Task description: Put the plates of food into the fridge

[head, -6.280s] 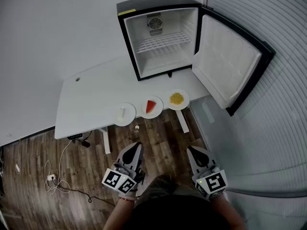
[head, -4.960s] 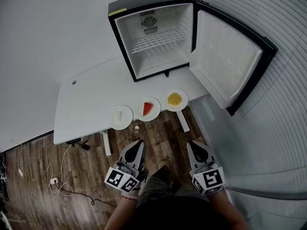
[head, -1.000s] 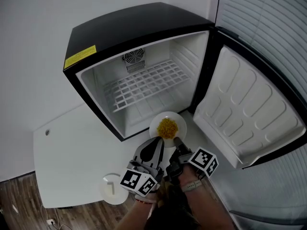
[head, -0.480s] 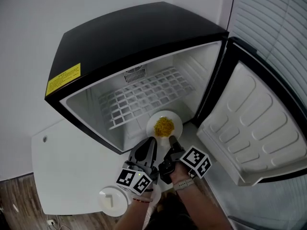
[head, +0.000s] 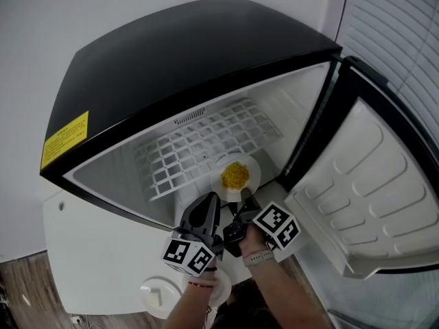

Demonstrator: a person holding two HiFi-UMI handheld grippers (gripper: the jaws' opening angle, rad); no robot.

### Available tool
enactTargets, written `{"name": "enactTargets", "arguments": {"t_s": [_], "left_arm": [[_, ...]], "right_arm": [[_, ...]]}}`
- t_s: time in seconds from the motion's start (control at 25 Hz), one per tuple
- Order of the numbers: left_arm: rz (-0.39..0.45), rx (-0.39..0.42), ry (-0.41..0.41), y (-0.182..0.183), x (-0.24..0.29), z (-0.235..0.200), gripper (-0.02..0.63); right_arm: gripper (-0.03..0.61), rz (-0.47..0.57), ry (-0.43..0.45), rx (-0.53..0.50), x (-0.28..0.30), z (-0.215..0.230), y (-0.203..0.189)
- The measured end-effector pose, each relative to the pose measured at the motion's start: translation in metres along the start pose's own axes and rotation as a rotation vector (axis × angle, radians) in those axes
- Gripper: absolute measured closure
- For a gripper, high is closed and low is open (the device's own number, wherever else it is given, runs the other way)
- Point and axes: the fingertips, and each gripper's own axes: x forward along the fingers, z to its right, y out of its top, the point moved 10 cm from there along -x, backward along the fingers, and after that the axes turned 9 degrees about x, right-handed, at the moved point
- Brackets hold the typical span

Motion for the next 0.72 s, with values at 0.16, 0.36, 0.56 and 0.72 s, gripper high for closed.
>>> {"name": "enactTargets", "arguments": {"t_s": [0.16, 0.36, 0.56, 0.72], "left_arm": [[-0.003, 0.0, 0.013, 0.001, 0.003, -0.004, 0.607], [0.006, -0.006, 0.003, -0.001, 0.007, -0.01, 0.607], [-0.014, -0.014, 0.03, -0.001, 0.012, -0.016, 0.607], [-0.007, -0.021, 0.026, -0.009, 0.012, -0.021, 0.607]], "right_arm": [[0.566, 0.034, -0.02, 0.013, 0.014, -0.002, 0.003], [0.566, 0.061, -0.029, 0.006, 0.029, -0.008, 0.007], [0.566, 0.07, -0.05, 0.0, 0.038, -0.007, 0.01], [0.565, 0.07, -0.069, -0.064, 0.041, -0.009, 0.013]]}}
